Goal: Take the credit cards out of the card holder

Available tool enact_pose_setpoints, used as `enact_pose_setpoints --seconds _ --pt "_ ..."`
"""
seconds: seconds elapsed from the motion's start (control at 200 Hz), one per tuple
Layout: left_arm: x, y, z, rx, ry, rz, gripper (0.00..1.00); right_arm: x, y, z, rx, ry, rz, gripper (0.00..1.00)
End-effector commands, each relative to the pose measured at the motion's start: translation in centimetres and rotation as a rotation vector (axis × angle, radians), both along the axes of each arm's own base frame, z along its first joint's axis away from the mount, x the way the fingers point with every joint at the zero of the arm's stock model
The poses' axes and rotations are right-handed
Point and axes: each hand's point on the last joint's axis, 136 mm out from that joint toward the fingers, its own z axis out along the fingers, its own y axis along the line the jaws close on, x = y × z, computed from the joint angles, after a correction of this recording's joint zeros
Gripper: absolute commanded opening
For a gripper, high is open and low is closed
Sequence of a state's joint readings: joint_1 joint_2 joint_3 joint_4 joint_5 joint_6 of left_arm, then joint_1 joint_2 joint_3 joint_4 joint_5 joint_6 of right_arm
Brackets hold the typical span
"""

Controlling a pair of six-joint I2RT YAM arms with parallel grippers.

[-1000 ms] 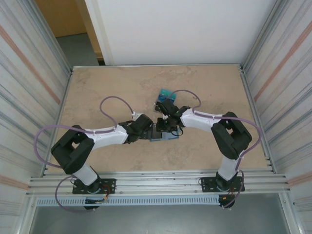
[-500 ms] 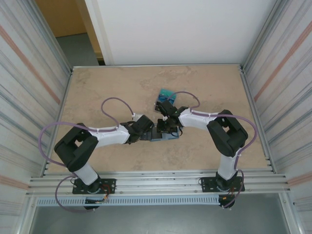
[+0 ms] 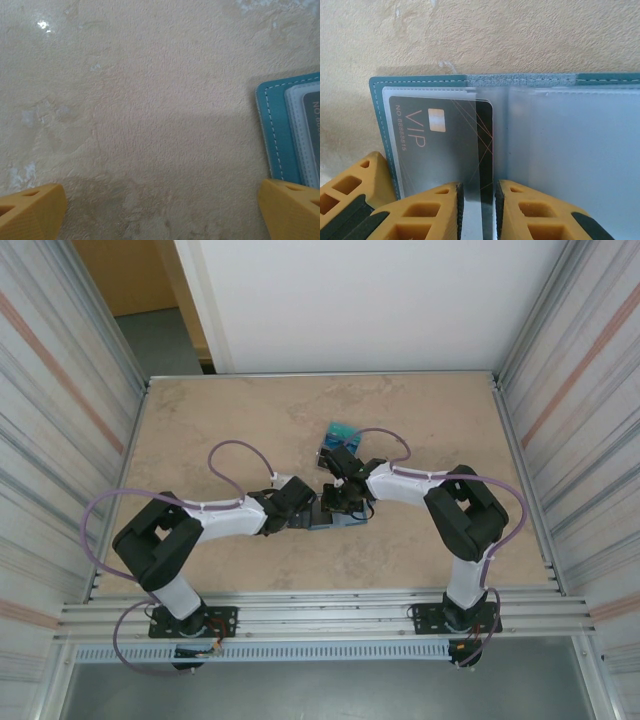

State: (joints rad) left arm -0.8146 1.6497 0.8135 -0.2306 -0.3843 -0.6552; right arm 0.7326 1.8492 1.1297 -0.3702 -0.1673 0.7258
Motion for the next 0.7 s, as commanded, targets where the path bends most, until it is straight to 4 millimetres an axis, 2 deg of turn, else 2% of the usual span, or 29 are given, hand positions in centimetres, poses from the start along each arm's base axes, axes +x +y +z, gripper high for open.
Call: enact_pose_setpoints --seconds 0.0,0.19,0.511,0.697 --pt "-0.1 0.3 -0.1 0.015 0.009 0.019 0.99 -0.6 0.1 -1.1 0.014 0.054 -0.014 0.26" --pt "-0.1 0.4 -0.1 0.022 0.010 0.020 0.99 -0.8 1.4 -0.3 0.133 0.073 -0.002 0.26" --pt "-0.6 1.0 -0.3 0.048 0.026 0.025 0.99 -0.2 2.7 4.0 0.432 0.021 0.017 0.26" --pt "-0.5 1.1 0.1 0.051 0.021 0.027 0.99 -0.2 2.7 4.5 0.495 0.014 0.022 0.25"
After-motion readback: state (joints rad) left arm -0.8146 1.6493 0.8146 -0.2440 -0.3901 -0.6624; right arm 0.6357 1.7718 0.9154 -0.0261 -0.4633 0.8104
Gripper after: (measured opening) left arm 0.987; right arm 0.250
